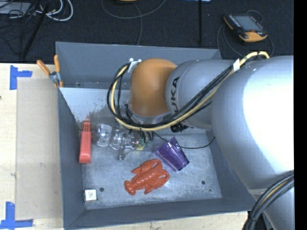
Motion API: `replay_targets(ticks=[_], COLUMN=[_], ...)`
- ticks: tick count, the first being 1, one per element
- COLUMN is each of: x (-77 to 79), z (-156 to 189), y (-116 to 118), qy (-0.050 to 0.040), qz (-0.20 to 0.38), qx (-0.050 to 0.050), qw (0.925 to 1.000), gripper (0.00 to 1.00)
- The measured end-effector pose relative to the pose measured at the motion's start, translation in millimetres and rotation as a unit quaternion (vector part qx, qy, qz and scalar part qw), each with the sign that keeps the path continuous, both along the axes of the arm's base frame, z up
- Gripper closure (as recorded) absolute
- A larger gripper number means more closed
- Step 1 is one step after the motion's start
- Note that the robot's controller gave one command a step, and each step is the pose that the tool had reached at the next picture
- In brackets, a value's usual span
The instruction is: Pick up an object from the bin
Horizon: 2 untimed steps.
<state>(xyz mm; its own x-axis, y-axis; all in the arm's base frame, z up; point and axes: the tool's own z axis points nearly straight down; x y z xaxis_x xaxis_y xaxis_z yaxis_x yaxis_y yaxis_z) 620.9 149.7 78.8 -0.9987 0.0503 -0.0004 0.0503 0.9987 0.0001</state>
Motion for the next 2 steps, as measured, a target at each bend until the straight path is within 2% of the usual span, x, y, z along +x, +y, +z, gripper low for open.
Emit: replay_targets(ticks=[1, 2], x=[0.0, -2.2], z=[0.0, 6.1], y=[-0.1, -0.5], qy=[0.0, 0.004], qz=[0.0, 0.0], qx=[0.0, -0.001], qw=[1.0, 1.0], gripper=[1.0, 1.0])
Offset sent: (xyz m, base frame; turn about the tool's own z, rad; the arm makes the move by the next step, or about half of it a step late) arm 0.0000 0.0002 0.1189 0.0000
